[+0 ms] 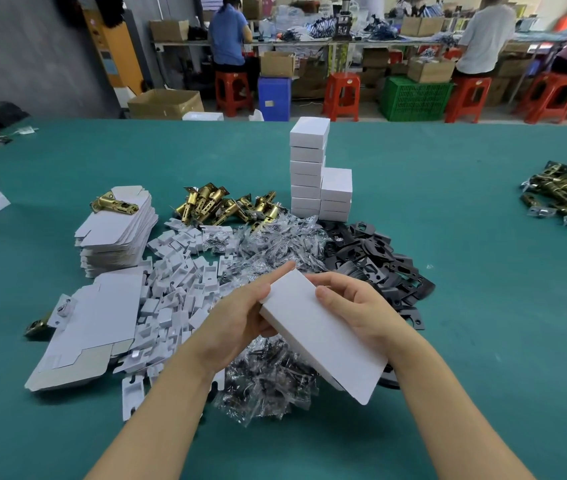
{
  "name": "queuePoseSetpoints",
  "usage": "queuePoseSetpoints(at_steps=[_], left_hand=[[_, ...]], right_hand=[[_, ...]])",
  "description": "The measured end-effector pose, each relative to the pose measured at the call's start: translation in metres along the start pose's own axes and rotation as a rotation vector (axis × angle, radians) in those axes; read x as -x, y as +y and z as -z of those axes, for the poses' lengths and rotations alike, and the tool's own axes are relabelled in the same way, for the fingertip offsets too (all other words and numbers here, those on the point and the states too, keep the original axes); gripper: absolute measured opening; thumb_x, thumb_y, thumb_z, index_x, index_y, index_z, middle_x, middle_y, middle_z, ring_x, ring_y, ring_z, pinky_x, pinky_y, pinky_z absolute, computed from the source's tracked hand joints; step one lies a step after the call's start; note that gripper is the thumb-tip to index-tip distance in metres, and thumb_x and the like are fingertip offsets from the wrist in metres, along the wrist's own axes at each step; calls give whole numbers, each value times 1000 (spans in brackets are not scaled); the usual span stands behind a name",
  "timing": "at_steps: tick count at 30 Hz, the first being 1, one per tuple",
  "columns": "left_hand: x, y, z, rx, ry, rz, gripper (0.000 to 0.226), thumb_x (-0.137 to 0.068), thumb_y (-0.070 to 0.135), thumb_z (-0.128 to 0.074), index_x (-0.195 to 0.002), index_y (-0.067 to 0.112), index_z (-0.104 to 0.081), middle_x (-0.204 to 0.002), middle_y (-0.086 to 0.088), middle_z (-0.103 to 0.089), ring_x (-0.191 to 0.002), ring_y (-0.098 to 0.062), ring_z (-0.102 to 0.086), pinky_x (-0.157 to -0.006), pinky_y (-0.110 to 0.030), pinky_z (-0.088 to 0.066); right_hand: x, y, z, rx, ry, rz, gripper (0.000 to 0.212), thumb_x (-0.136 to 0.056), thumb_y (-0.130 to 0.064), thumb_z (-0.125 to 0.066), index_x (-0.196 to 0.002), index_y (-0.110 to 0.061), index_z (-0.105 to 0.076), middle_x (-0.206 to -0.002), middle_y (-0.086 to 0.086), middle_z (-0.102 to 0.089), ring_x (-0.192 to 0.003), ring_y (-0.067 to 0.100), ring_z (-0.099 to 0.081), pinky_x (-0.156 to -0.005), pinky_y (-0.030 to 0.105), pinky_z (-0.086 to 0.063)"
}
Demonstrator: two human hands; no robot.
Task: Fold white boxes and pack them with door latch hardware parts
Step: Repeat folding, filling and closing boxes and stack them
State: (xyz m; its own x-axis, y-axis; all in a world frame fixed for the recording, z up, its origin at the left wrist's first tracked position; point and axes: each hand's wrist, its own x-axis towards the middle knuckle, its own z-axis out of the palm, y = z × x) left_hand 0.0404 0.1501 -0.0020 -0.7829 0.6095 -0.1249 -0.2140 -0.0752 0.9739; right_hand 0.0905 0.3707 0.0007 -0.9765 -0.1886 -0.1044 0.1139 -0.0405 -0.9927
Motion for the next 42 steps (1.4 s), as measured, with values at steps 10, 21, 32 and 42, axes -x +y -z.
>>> queuePoseSetpoints(at_steps=[10, 21, 32, 42], left_hand=[[4, 1, -2, 27, -98, -57, 53, -102, 47, -49, -151, 27, -49, -156, 0, -47, -138, -37, -43, -112, -61, -34], [2, -1, -7, -58, -25, -87, 71, -90, 74, -53, -142, 25, -58, -142, -23, -42, -103, -35, -45, -98, -77, -35], [8, 3, -7, -9, 26, -163, 54, -86, 70, -63, -112, 23, -71, -136, -2, -61, -97, -29, -45, -73, -33, -43], [10, 6, -2, -60, -9, -158, 56, -87, 70, -62, -121, 27, -73, -141, 1, -58, -125, -24, -55, -92, -30, -52]], right_hand=[[0, 5, 3, -58, -5, -64, 31, -95, -42, -65, -124, -36, -72, -103, 1, -77, -80, 14, -72, -63, 24, -56], [-1, 6, 1, -20, 48, -96, 27, -90, -47, -65, -114, -43, -75, -97, -1, -77, -74, 15, -70, -61, 24, -56], [-3, 7, -4, -62, 45, -145, 28, -87, -47, -66, -111, -39, -78, -97, 2, -77, -77, 21, -66, -67, 31, -53], [2, 4, -6, -119, -8, -200, 28, -85, -46, -63, -108, -41, -79, -94, 3, -77, -71, 15, -69, -60, 24, -56]])
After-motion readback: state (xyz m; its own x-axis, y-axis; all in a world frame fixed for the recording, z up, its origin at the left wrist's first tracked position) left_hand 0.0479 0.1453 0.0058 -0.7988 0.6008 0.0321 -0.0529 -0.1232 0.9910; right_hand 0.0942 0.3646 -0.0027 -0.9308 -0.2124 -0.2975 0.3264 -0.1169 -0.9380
